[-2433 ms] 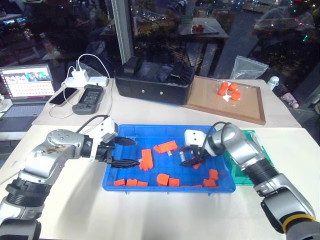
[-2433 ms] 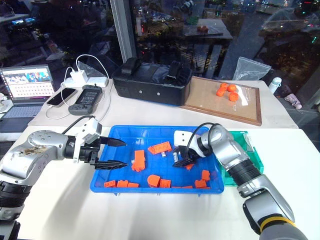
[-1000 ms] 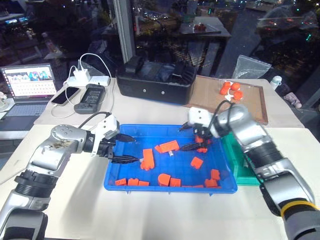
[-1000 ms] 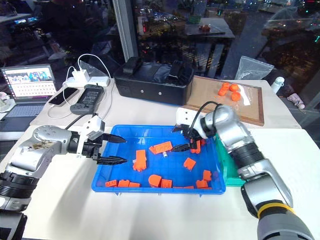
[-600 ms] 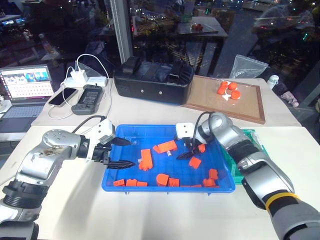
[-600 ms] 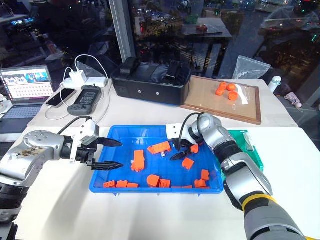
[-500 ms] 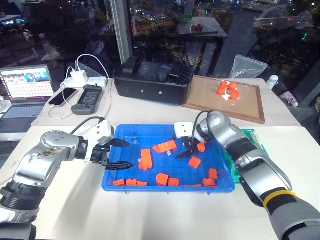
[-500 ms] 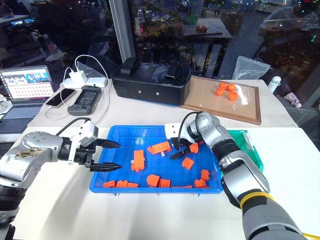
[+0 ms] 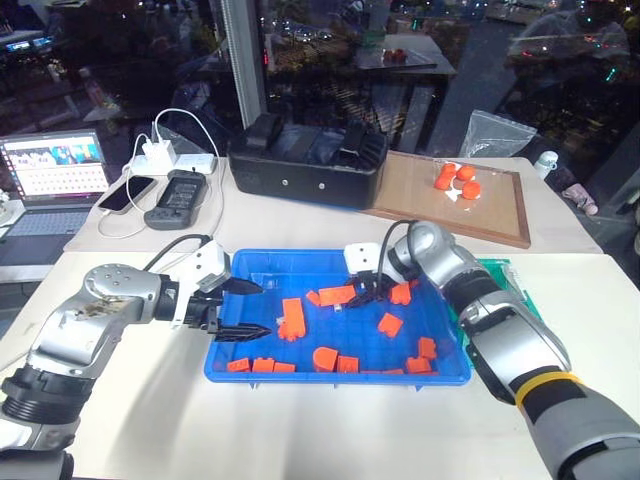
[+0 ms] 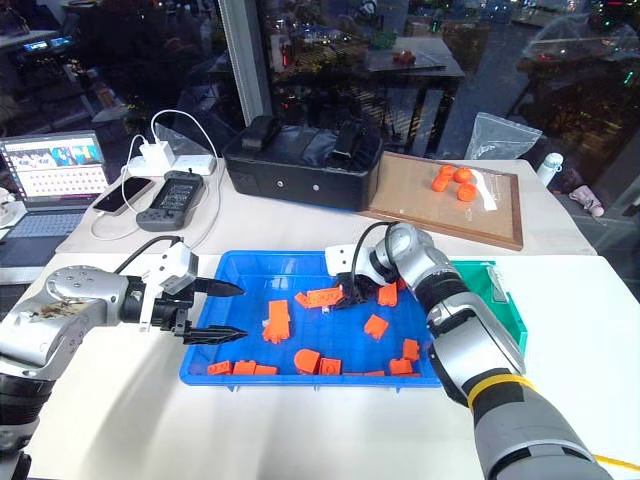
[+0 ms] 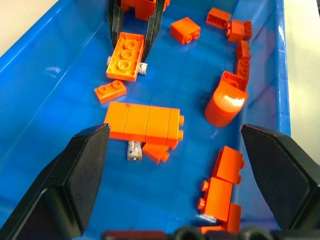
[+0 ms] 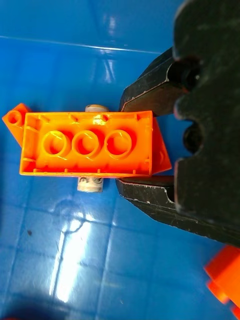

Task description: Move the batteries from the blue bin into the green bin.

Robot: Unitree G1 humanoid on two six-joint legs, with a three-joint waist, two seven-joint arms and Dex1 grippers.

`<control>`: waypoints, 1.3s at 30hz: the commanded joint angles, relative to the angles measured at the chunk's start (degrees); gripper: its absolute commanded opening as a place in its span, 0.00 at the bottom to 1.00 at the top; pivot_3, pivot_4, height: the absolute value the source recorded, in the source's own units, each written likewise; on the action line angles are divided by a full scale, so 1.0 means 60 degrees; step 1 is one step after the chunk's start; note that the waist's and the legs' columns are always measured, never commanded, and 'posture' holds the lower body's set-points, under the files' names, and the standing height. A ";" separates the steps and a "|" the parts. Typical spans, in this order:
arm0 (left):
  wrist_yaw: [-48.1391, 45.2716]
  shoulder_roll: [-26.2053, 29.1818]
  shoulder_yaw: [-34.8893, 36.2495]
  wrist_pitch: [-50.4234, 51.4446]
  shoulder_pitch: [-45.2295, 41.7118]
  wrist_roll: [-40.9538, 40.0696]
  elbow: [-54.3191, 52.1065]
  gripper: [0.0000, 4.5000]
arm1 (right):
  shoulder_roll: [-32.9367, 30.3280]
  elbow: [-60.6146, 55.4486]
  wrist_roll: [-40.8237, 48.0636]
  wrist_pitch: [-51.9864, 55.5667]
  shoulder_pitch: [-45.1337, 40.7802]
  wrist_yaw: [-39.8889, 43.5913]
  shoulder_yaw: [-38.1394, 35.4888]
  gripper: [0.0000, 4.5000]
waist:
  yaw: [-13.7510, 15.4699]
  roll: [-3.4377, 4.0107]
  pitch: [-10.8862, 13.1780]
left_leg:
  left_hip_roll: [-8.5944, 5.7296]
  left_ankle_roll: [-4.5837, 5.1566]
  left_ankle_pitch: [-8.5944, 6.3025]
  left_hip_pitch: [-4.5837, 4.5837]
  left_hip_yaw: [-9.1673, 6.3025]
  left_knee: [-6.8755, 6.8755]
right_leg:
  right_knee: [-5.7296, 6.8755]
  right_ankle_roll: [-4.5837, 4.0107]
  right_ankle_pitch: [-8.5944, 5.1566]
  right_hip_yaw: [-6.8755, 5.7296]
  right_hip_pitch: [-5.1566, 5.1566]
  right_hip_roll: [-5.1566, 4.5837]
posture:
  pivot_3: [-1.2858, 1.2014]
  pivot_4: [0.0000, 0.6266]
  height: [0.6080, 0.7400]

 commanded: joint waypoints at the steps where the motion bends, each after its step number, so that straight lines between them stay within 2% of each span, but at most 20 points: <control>1: -0.0035 -0.0048 0.0003 -0.0176 -0.0365 0.0020 0.0124 1.00 | -0.0604 -0.1428 0.0575 0.0815 0.0041 0.0624 -0.0662 0.31 | -0.0005 0.0000 0.0000 | 0.0001 0.0000 0.0000 0.0001 0.0001 0.0002 | 0.0000 0.0000 0.0000 0.0000 0.0002 0.0001 | 0.52 0.24 1.00; 7: -0.0279 -0.0226 -0.0357 -0.0442 -0.0752 0.0209 0.0589 1.00 | -0.2173 -0.4942 0.1001 0.2799 0.1539 0.1524 -0.0999 0.31 | 0.0035 0.0000 -0.0001 | 0.0000 0.0000 -0.0001 -0.0001 -0.0002 -0.0005 | -0.0003 0.0000 -0.0002 -0.0003 0.0002 0.0001 | 0.52 0.24 1.00; 12: -0.0457 -0.0348 -0.0575 -0.0641 -0.1077 0.0351 0.0934 1.00 | -0.3163 -0.6228 0.0642 0.3570 0.2559 0.1293 -0.0890 0.31 | 0.0007 -0.0002 0.0000 | -0.0002 0.0000 -0.0001 -0.0004 0.0003 0.0001 | -0.0004 0.0000 -0.0001 0.0002 -0.0001 -0.0002 | 0.52 0.24 1.00; 14: -0.0512 -0.0367 -0.0598 -0.0680 -0.1115 0.0381 0.0994 1.00 | -0.3231 -0.6337 0.0626 0.3631 0.2615 0.1076 -0.0935 0.53 | -0.0029 -0.0001 0.0000 | -0.0003 0.0001 -0.0001 -0.0002 0.0005 0.0002 | -0.0004 -0.0001 -0.0001 0.0005 -0.0003 -0.0002 | 0.52 0.24 1.00; 17: -0.0584 -0.0382 -0.0625 -0.0724 -0.1151 0.0432 0.1039 1.00 | -0.3076 -0.6370 0.0778 0.3824 0.2367 0.0734 -0.1110 0.74 | -0.0086 -0.0002 0.0000 | 0.0002 0.0002 -0.0001 0.0010 0.0003 -0.0003 | -0.0004 -0.0005 -0.0002 0.0015 -0.0003 0.0007 | 0.52 0.24 1.00; 20: -0.0607 -0.0368 -0.0623 -0.0710 -0.1160 0.0433 0.1018 1.00 | -0.2688 -0.6421 0.0902 0.3812 0.2126 0.0399 -0.1120 0.99 | -0.0088 -0.0002 0.0000 | 0.0004 0.0002 -0.0001 0.0010 0.0001 -0.0007 | -0.0003 -0.0006 -0.0003 0.0018 -0.0005 0.0012 | 0.52 0.24 1.00; 27: -0.0520 -0.0179 -0.0424 -0.0536 -0.0920 0.0322 0.0722 1.00 | -0.0897 -0.5495 0.1036 0.3800 0.1535 -0.0376 -0.0852 0.99 | -0.0053 -0.0002 0.0000 | 0.0005 0.0002 -0.0001 0.0009 0.0001 -0.0006 | 0.0000 -0.0006 -0.0003 0.0018 -0.0004 0.0013 | 0.52 0.24 1.00; 39: -0.0226 0.0101 0.0071 -0.0066 -0.0487 0.0094 0.0082 1.00 | 0.0591 -0.1900 0.0526 0.2080 0.0963 -0.1118 -0.0450 0.99 | -0.0036 -0.0008 0.0003 | 0.0002 0.0002 -0.0001 0.0007 0.0005 -0.0004 | 0.0001 -0.0005 -0.0003 0.0007 -0.0001 0.0004 | 0.52 0.24 1.00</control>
